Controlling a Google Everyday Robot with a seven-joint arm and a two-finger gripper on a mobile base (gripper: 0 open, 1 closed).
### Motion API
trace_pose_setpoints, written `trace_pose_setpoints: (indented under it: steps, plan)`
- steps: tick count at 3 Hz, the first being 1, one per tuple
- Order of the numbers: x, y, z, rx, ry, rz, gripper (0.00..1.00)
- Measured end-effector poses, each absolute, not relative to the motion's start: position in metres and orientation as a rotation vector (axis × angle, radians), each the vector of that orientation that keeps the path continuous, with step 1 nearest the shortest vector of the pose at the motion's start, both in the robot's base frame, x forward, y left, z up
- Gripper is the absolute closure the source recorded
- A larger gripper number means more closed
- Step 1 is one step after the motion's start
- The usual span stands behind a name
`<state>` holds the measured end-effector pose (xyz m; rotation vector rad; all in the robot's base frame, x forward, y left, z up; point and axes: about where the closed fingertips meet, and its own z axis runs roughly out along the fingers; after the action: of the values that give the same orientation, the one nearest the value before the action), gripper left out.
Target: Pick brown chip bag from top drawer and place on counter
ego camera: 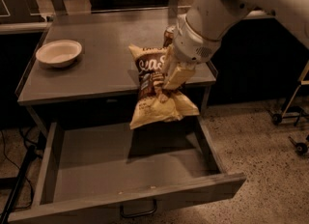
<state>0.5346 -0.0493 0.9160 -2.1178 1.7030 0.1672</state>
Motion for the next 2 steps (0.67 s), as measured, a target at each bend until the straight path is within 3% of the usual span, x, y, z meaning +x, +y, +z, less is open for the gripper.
trace_pose_setpoints:
  steps: [2]
  plan:
    - [0.550,-0.047,0.922,-2.108,1.680,0.198,1.00]
